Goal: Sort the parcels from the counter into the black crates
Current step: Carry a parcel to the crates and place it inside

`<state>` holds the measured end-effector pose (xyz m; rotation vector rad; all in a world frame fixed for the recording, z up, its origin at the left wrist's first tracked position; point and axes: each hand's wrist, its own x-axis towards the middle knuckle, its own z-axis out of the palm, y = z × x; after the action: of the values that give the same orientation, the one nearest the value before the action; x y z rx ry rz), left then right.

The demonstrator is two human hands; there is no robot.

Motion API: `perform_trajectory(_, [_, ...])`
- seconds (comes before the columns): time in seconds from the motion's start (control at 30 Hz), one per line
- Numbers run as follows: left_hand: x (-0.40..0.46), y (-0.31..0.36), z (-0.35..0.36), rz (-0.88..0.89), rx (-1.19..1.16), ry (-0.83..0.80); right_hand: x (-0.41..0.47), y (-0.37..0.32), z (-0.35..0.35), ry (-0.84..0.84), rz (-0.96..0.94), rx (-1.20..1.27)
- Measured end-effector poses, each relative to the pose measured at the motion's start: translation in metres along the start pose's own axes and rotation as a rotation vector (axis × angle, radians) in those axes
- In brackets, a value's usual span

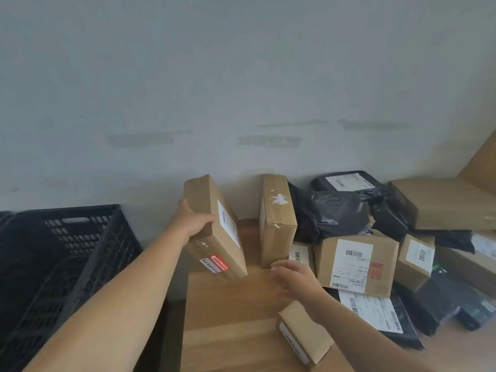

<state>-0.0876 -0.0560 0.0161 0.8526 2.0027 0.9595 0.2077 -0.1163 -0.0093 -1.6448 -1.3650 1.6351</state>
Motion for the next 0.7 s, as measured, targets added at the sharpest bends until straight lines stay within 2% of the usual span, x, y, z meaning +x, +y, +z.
perform_trajectory(0.17, [-0.066, -0.002, -0.028, 0.024, -0.202, 0.116, -0.004, -0.005, 0.008, -0.068, 0.123, 0.273])
perform_trajectory(0.3, [-0.130, 0.008, -0.023, 0.050, -0.419, 0.225, -0.013, -0.011, 0.008, -0.149, 0.177, 0.500])
perform_trajectory(0.53, [-0.234, 0.026, 0.038, 0.215, -0.786, 0.293, -0.058, -0.029, -0.011, -0.277, 0.070, 0.657])
perform_trajectory(0.7, [-0.263, 0.026, 0.092, 0.314, -0.902, 0.303, -0.083, -0.044, -0.047, -0.304, -0.036, 0.762])
